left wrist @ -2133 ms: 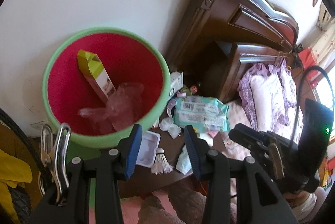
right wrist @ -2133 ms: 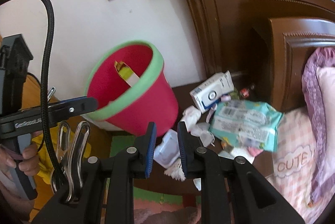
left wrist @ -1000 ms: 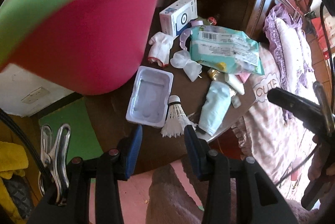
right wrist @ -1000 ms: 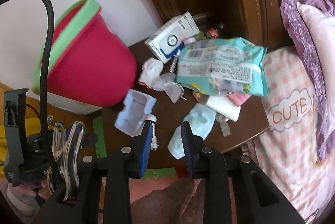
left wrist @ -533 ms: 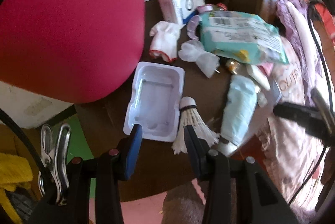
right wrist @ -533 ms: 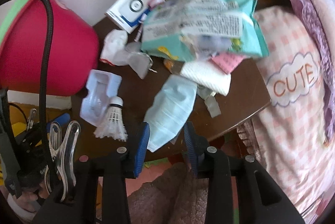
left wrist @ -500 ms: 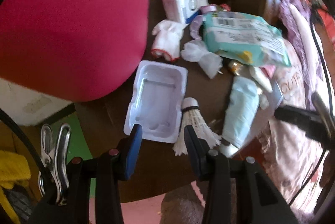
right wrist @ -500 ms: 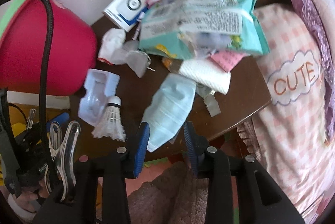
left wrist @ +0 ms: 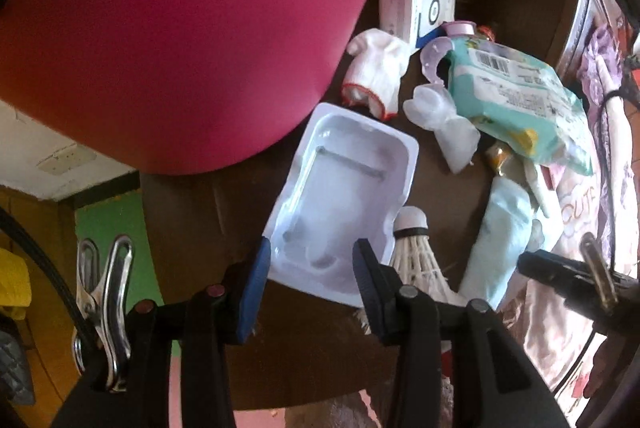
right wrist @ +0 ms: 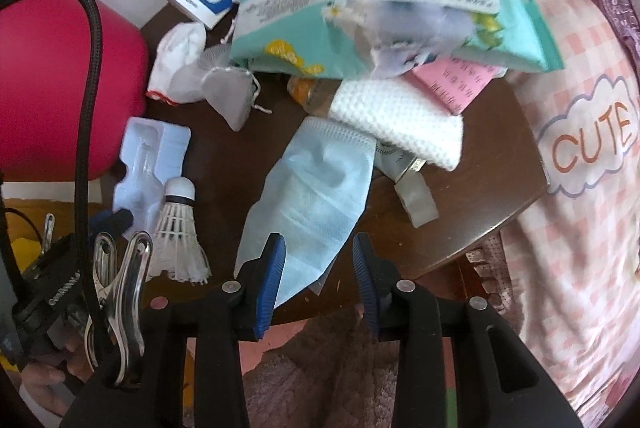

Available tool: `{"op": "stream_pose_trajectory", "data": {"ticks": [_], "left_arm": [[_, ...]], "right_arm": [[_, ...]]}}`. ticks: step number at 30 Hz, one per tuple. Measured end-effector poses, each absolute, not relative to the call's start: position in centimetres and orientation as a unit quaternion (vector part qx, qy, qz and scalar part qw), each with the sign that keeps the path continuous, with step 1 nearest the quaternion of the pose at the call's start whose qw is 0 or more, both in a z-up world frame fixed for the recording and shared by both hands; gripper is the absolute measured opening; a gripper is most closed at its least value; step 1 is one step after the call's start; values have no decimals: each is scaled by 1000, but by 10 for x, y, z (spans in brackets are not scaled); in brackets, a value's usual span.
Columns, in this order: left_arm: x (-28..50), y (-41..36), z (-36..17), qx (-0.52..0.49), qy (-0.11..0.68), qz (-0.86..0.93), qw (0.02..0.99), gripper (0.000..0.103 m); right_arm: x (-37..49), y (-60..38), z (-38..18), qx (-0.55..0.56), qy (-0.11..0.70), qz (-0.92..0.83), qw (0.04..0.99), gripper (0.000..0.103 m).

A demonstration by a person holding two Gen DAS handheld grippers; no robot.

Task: Collect trash
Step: 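Grasp the white plastic tray with the left gripper while the right grasps the blue face mask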

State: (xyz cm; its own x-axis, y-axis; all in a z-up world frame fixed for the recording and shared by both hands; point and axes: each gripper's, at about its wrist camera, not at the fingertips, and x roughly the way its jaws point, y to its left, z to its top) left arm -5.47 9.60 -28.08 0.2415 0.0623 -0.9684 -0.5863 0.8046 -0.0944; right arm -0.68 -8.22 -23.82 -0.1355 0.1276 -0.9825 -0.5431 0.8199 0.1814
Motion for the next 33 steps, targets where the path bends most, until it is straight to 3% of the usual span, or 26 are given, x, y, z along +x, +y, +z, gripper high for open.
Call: {"op": "stream_pose_trajectory", "data": {"ticks": [6, 14, 23, 33], "left_arm": [[-47, 85, -283, -186, 584, 212, 762, 46], [-54, 81, -298, -304, 593, 157, 729, 43], [-50, 65, -292, -295, 614, 126, 721, 41], [-70, 97, -268, -292, 602, 176, 722, 44]], "right_arm": [[-9, -79, -256, -162, 712, 261, 631, 36], [-14, -68, -267, -181, 705, 272, 629, 36], [-22, -64, -268, -183, 701, 279, 631, 36], [-11, -79, -275, -168, 703, 284, 630, 36]]}}
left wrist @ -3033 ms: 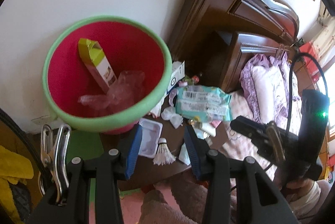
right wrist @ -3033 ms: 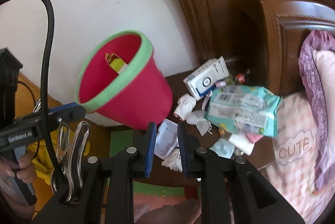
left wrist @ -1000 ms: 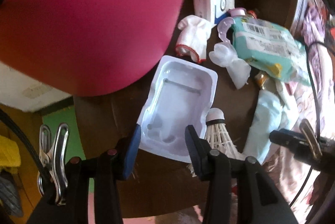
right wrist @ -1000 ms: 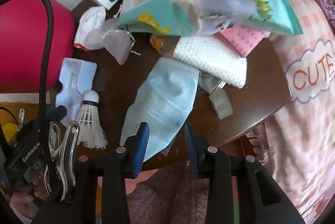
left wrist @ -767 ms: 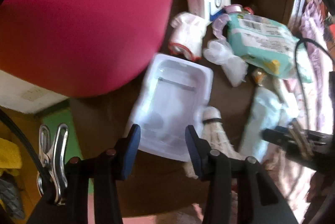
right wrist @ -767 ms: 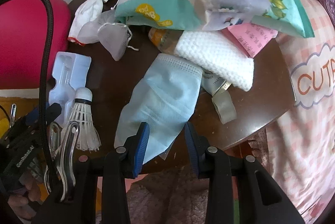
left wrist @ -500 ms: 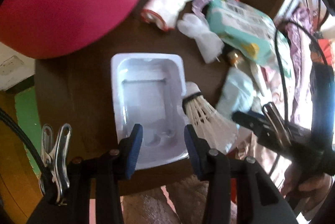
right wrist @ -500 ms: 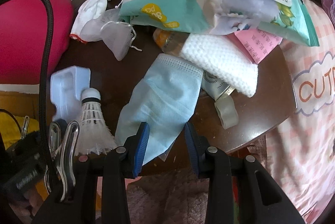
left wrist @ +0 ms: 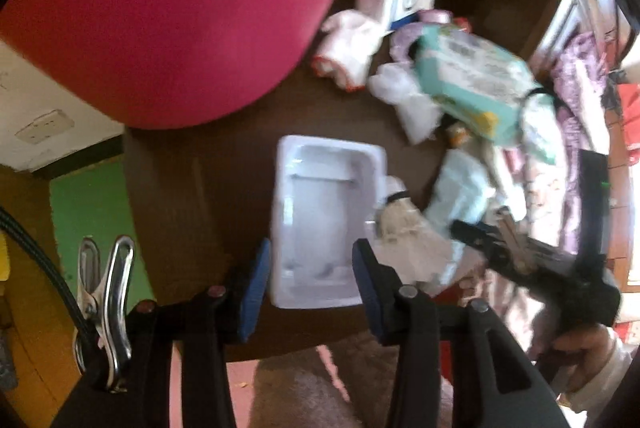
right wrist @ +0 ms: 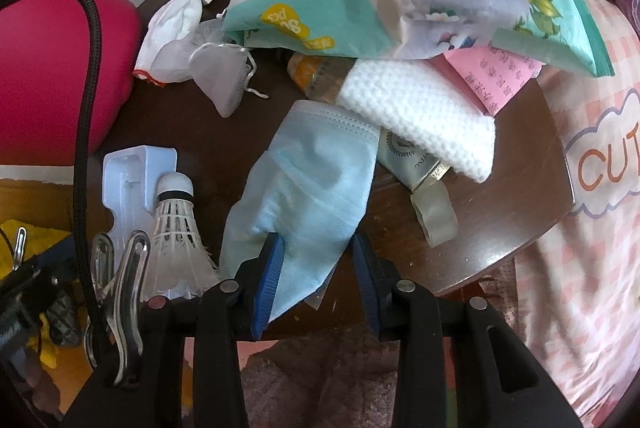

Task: Collect trash
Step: 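Grasp the white plastic tray with the left gripper while the right grasps the blue face mask, then lift the white tray with the left gripper while the right lifts the blue mask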

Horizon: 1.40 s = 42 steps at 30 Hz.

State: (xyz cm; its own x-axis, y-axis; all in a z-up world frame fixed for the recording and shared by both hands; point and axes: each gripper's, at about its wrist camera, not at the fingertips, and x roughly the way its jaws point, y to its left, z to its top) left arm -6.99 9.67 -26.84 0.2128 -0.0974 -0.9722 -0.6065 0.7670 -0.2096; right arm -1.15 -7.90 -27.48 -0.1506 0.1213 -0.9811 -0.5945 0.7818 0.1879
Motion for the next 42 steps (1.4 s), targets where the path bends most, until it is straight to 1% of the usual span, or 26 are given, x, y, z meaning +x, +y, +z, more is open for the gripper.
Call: {"op": "stream_pose_trajectory", "data": {"ticks": [7, 10, 11, 16, 17, 18, 19, 20, 21, 23, 24, 26, 35, 42], "left_arm": [[-64, 103, -300, -299, 627, 178, 697, 43], [-57, 102, -307, -302, 632, 179, 691, 41], [-56, 101, -310, -303, 633, 179, 689, 37], [-58, 92, -311, -277, 642, 174, 694, 34], [-58, 90, -311, -272, 644, 172, 694, 28], [-59, 89, -312, -270, 644, 171, 695, 19], [-60, 88, -313, -274, 646, 168, 693, 16], [-61, 87, -313, -280, 645, 165, 691, 13], [-57, 85, -314, -285, 645, 163, 690, 12], [-60, 86, -313, -287, 642, 161, 692, 10], [-63, 86, -311, -285, 641, 161, 694, 10], [-66, 86, -307, -285, 637, 157, 699, 10], [-86, 89, -278, -309, 615, 148, 710, 9], [-84, 86, -244, -303, 599, 138, 728, 9]], "right_arm": [[-10, -84, -279, -174, 694, 301, 630, 37], [-10, -83, -279, -174, 693, 306, 629, 37], [-10, -83, -279, -174, 692, 307, 629, 37], [-10, -80, -276, -172, 692, 307, 630, 37], [-11, -80, -276, -173, 692, 307, 630, 37], [-11, -79, -275, -174, 691, 308, 630, 37], [-12, -79, -275, -173, 690, 309, 631, 35], [-12, -79, -275, -168, 691, 312, 630, 27], [-12, -80, -276, -156, 696, 316, 625, 23], [-13, -81, -276, -142, 699, 315, 627, 11], [-14, -81, -274, -140, 696, 318, 628, 8], [-17, -80, -270, -151, 689, 321, 632, 4], [-15, -87, -243, -130, 675, 335, 644, 3], [-10, -93, -205, -113, 658, 352, 656, 2]]}}
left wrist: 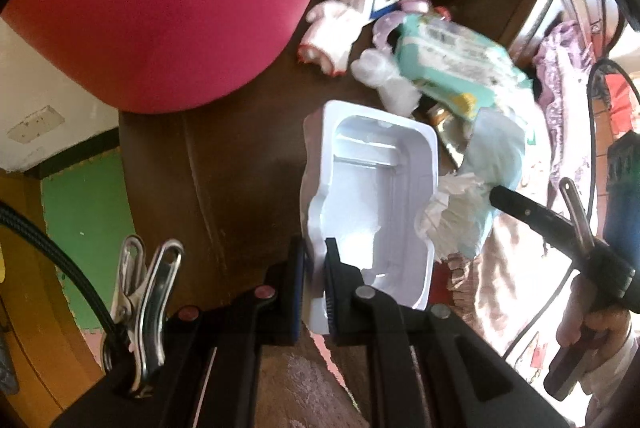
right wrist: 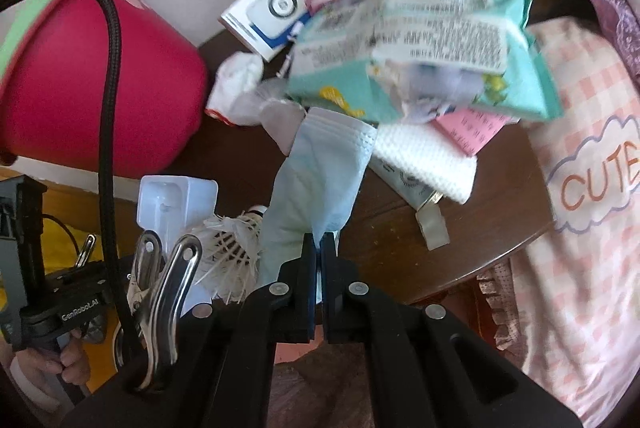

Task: Collect trash
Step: 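Lift the white tray with the left gripper while the right lifts the blue mask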

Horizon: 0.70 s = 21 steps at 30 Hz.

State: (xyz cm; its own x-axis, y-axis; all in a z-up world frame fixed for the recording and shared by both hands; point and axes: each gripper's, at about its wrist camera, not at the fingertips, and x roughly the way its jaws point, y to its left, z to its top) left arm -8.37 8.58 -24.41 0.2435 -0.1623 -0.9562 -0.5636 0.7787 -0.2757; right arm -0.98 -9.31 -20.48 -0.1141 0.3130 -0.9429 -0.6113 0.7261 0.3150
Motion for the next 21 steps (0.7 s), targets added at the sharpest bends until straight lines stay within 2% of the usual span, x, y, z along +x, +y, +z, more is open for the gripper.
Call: {"op": "stream_pose_trajectory", "data": {"ticks": [5, 12, 21], "left_arm": [[-85, 83, -222, -302, 582, 135, 743, 9], [-81, 79, -191, -298, 561, 126, 762, 9], [-81, 72, -159, -285, 542, 114, 782, 9]], "right_arm": [[-8, -96, -179, -111, 636, 359, 674, 2], [-8, -74, -171, -213, 572, 353, 709, 2], [2, -77, -148, -187, 561, 357, 723, 2]]}}
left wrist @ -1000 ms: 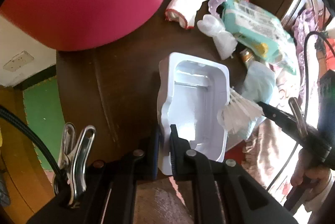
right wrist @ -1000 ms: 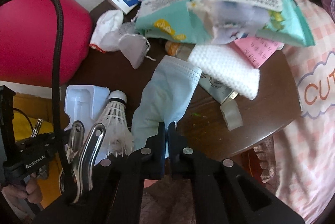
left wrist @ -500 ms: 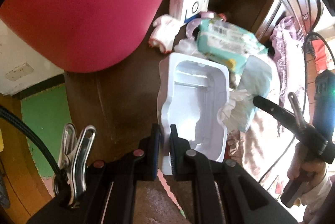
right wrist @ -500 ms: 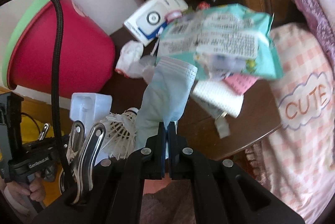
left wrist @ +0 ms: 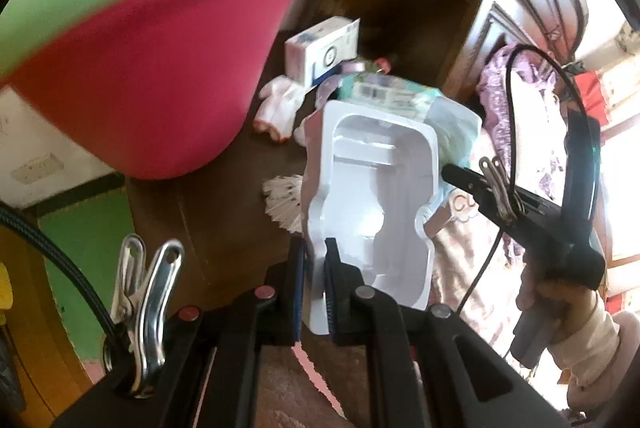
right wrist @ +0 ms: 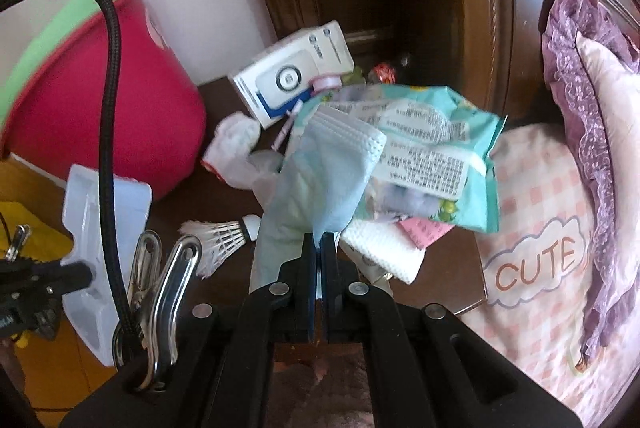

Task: Collect trash
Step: 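Lift the white tray with the left gripper while the right lifts the blue mask, then carry the white tray with the left gripper while the right carries the mask over the red bucket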

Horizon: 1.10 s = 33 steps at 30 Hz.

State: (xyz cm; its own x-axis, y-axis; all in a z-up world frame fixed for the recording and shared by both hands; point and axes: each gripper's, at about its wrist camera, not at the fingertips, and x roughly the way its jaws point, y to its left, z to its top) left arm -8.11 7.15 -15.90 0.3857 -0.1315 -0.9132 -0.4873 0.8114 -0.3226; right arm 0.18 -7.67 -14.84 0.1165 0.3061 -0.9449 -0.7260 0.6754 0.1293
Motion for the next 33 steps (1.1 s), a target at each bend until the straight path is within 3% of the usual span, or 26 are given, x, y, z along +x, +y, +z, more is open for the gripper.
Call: {"op": "stream_pose_trajectory", "data": {"ticks": [19, 33], "left_arm": [[-88, 77, -34, -257, 449, 118, 847, 9], [-114, 151, -8, -260, 416, 242, 837, 9]], "right_arm": [[-12, -43, -11, -134, 468, 444, 752, 2], [-29, -22, 32, -120, 426, 484, 755, 2]]}}
